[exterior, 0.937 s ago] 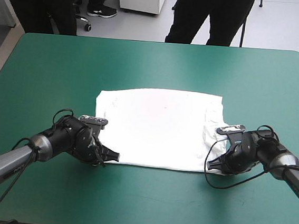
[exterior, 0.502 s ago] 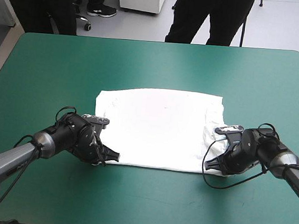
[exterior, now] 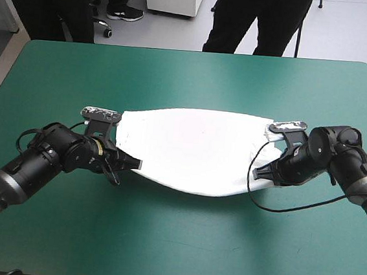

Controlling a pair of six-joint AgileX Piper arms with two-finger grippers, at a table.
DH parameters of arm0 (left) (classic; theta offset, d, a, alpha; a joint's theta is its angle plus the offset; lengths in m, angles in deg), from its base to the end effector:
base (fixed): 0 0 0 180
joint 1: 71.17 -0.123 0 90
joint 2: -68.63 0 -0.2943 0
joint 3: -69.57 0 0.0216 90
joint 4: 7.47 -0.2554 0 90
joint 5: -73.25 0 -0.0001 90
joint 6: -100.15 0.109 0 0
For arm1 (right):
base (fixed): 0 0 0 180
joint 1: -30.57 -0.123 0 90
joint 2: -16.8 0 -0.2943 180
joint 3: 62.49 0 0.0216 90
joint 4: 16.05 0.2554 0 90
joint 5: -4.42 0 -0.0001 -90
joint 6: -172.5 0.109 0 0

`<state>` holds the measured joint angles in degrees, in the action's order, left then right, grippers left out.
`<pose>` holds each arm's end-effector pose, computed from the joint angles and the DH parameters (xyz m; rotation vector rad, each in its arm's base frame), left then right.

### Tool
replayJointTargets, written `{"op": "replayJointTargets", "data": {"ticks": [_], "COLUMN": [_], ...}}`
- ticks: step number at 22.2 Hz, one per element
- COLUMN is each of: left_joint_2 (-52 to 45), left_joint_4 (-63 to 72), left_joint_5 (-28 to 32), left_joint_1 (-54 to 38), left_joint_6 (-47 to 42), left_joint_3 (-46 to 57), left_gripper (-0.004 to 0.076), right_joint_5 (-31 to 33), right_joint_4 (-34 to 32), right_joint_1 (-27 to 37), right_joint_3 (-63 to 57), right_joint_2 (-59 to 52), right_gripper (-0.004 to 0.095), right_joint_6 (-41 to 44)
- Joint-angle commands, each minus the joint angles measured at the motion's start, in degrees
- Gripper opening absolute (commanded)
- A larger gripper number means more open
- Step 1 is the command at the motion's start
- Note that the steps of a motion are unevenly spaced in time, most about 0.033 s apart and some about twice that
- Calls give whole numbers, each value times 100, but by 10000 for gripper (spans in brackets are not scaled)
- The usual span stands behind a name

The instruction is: Fold the cloth

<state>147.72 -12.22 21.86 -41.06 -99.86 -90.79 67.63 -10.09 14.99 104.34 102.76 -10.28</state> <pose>0.2235 -0.1215 0.3003 0.2766 2.6150 -0.2035 0.2554 0.0817 0.2940 -0.4076 2.8111 0.1906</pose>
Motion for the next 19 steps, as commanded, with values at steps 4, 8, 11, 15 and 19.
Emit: {"op": "replayJointTargets", "data": {"ticks": [4, 8, 11, 15, 19], "left_joint_2": [-188, -175, -128, 237, 662], "left_joint_4": [-651, -1299, -2047, -2881, -2881], "left_joint_5": [49, 756, 1476, 2453, 3221], "left_joint_1": [12, 12, 1, -408, -758], "left_joint_6": [-429, -1074, -1723, -2624, -2715], "left_joint_3": [-279, -290, -305, -305, -314], "left_gripper": [-17, -17, -17, -17, -17], "right_joint_5": [-25, -560, -1068, -1934, -2485], "right_joint_4": [20, -203, -500, -659, -561], "right_joint_1": [14, 23, 23, 174, 345], "right_joint_3": [619, 848, 992, 1171, 1354], "right_joint_2": [-186, -161, -64, 285, 695], "right_gripper": [-17, -17, -17, -17, -17], "right_joint_6": [148, 374, 652, 874, 874]}}
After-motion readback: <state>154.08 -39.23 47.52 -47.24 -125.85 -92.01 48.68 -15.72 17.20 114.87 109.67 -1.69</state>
